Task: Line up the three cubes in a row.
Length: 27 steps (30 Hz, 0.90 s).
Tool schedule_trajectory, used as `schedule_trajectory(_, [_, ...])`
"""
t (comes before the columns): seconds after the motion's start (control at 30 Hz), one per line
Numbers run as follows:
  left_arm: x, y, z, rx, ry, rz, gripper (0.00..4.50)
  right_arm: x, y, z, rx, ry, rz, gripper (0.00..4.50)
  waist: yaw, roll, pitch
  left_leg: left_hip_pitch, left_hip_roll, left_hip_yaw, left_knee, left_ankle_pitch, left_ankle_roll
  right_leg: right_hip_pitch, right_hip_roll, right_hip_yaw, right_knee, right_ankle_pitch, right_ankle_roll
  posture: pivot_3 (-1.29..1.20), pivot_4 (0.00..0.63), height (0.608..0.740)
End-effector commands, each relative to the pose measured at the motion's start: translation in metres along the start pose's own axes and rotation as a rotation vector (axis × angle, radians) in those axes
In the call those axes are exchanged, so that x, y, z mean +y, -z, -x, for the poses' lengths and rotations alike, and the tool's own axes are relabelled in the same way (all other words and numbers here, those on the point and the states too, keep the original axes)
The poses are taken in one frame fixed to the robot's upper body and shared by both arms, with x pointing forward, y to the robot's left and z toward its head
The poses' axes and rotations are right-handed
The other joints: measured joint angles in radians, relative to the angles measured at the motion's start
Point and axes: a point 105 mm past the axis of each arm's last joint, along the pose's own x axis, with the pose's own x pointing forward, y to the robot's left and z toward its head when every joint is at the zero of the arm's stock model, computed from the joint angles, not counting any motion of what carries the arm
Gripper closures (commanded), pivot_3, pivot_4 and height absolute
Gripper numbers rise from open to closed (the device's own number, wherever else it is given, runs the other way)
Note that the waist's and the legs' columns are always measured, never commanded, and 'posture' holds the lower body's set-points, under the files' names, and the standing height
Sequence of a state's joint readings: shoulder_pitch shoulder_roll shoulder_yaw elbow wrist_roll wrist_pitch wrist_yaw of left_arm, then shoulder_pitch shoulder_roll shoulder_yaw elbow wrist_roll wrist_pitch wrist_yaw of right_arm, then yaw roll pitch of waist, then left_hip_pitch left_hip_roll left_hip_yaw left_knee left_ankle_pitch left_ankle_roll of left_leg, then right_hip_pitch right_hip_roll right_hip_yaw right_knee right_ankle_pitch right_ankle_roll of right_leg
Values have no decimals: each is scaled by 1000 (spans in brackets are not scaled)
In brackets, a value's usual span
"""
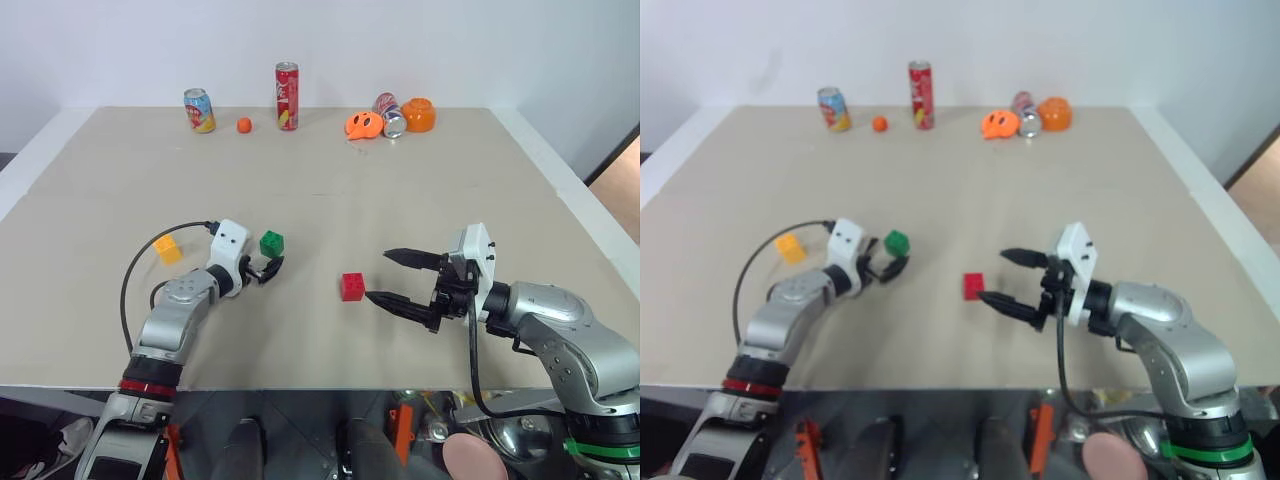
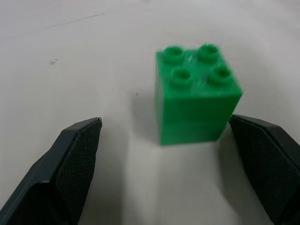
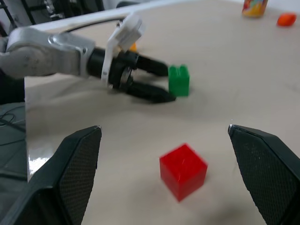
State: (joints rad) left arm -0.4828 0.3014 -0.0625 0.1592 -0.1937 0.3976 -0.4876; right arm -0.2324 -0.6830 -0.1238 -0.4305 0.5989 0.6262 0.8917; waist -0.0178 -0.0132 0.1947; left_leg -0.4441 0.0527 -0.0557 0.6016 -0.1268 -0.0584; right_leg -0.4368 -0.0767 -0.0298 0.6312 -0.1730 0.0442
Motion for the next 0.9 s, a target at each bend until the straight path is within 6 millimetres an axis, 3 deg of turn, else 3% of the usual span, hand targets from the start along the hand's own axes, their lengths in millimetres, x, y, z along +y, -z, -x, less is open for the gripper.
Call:
schedule_trajectory(0.03, [-4,-11,-4,-28,18,-27,0,0,-18,5,-46,20,66,19,0,0,0,0,0,0,0,0,0,0,0,0,0,0,0,0,150,740])
schedule_trajectory(0.17, [-5,-10,-10,-15,11,-22,0,-1,-17,4,-48,27,68,19,0,0,0,0,0,0,0,0,0,0,0,0,0,0,0,0,150,740])
schedule_trajectory(0.27, [-3,-12,-11,-15,-1,-19,735,-2,-16,4,-42,31,70,0,0,-1,0,0,0,0,1,0,0,0,0,0,0,0,0,0,150,740])
schedule_trajectory(0.5, [6,-16,-7,-6,-43,-28,3144,-8,-16,2,-42,36,75,0,0,-1,0,0,0,0,1,0,0,0,0,0,-1,0,0,0,150,740])
schedule_trajectory(0.77, [7,-22,-4,-9,-10,-84,3178,-11,-18,1,-39,32,86,0,0,-1,1,0,0,0,1,0,0,0,0,0,-1,0,0,0,150,740])
schedule_trajectory(0.9, [4,-31,-2,-77,121,-172,3178,-9,-20,8,-36,29,86,0,0,-1,1,0,0,0,1,0,0,0,0,0,-1,0,0,0,150,740])
